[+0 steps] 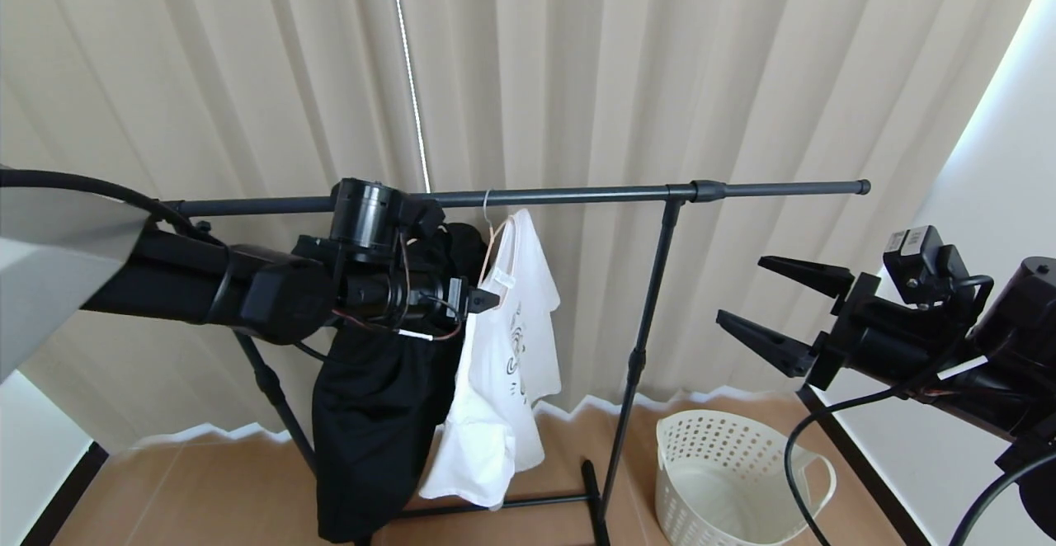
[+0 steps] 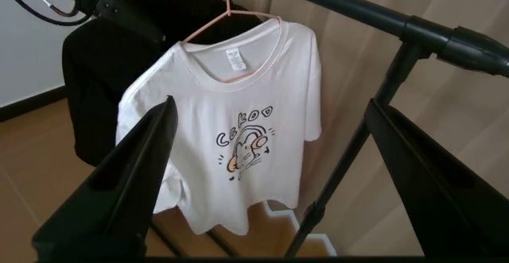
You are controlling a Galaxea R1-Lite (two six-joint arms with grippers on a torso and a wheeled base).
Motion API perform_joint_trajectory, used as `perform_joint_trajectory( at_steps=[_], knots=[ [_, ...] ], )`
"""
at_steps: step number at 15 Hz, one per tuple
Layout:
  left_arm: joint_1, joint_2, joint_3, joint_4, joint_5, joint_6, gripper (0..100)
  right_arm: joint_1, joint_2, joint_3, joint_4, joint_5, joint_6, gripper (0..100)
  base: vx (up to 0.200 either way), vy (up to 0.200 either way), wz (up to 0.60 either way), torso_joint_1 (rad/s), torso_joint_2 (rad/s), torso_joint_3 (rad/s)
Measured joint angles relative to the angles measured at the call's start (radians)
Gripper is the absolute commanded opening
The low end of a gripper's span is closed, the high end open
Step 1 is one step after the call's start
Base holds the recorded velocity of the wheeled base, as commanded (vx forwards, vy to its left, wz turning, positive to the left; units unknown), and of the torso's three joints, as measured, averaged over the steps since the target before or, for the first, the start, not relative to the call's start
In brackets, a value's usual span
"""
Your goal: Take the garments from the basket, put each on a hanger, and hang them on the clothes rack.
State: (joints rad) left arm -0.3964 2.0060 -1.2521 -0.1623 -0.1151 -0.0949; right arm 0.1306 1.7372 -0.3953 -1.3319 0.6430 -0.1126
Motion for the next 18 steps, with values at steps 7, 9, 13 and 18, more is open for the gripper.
perform_joint_trajectory(
  at_steps=[7,9,13,18],
  knots=[
    [0.006,-0.519,0.354,0.107,0.079,0.048,100,-0.003,-0.284,0.074,0.33,-0.367,-0.009,100,0.0,0.0,0.0,0.0,0.0,0.0],
    [0.006,-0.706,0.499,0.113,0.1,0.067,100,-0.001,-0.409,0.085,0.51,-0.401,-0.01,100,0.0,0.0,0.0,0.0,0.0,0.0],
    [0.008,-1.081,0.776,0.126,0.152,0.116,100,0.009,-0.752,0.134,0.902,-0.419,-0.012,100,0.0,0.0,0.0,0.0,0.0,0.0],
    [0.071,-1.5,1.063,0.21,0.223,0.191,100,0.031,-1.239,0.309,1.159,-0.421,-0.01,100,0.0,0.0,0.0,0.0,0.0,0.0]
  ],
)
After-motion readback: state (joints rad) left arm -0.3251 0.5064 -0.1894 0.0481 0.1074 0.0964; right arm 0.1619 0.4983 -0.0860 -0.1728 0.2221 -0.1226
